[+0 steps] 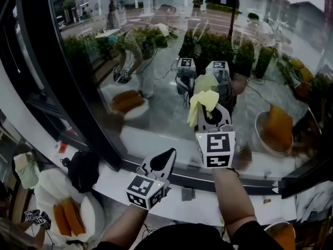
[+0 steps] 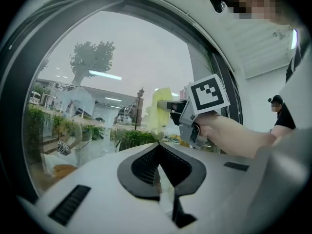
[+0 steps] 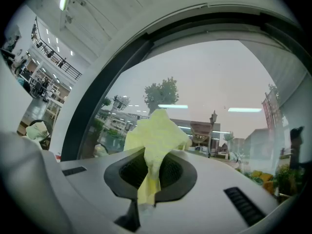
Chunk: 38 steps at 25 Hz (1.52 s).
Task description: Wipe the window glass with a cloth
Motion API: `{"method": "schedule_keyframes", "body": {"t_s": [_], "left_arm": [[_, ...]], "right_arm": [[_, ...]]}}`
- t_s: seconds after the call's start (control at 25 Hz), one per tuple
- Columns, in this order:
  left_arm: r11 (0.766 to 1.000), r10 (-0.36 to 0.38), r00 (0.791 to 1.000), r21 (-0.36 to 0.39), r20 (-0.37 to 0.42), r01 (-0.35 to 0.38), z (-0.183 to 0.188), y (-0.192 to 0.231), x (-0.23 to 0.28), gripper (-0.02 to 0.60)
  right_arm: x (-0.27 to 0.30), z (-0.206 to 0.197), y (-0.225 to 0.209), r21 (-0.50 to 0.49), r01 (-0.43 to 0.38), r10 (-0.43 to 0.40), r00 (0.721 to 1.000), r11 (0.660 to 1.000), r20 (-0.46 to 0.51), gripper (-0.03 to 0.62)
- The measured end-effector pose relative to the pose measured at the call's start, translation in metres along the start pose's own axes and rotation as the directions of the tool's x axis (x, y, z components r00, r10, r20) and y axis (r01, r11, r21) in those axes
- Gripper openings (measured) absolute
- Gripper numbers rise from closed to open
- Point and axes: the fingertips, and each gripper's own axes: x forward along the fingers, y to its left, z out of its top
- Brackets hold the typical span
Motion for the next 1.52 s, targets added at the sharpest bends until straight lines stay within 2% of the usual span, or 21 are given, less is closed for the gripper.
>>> {"method": "schedule_keyframes", "body": {"t_s": [0.36,0.56,0.72,1.04,1.28,1.52], "left_arm": [[1.000,-0.011,1.000,0.000,0.002,0.011,0.001,-0.002,-0.004,0.008],[1.000,-0.022,1.000,0.002,-0.001,0.022,-0.005,-0.001,-0.010,0.008],[0.999,-0.047,0.999,-0.013,-0.014,0.046,-0.006,-0.009,-0.008,0.008],[0.990,-0.138,0.990,-0.029,0.002,0.138,-0.007,-0.051,0.010,0.008],[0.973,-0.231,0.973,-0.028,-0.006,0.231,-0.009,-0.106,0.028,0.008],[0.958,-0.287,0.958,-0.017,-0.020,0.287,-0.011,-0.148,0.036,0.008]], "right_arm": [[0.000,-0.001,0.001,0.005,-0.011,0.011,1.000,1.000,-0.008,0.043],[-0.007,0.001,0.013,0.063,-0.068,0.067,0.998,0.996,0.020,0.043],[-0.019,-0.001,0.014,0.059,-0.060,0.059,0.998,0.996,0.015,0.043],[-0.072,-0.015,-0.021,0.039,0.016,-0.016,1.000,0.999,-0.013,0.043],[-0.133,-0.030,-0.071,0.031,0.106,-0.104,0.993,0.994,-0.048,0.043],[-0.193,-0.046,-0.113,0.054,0.188,-0.184,0.980,0.981,-0.079,0.043]]}}
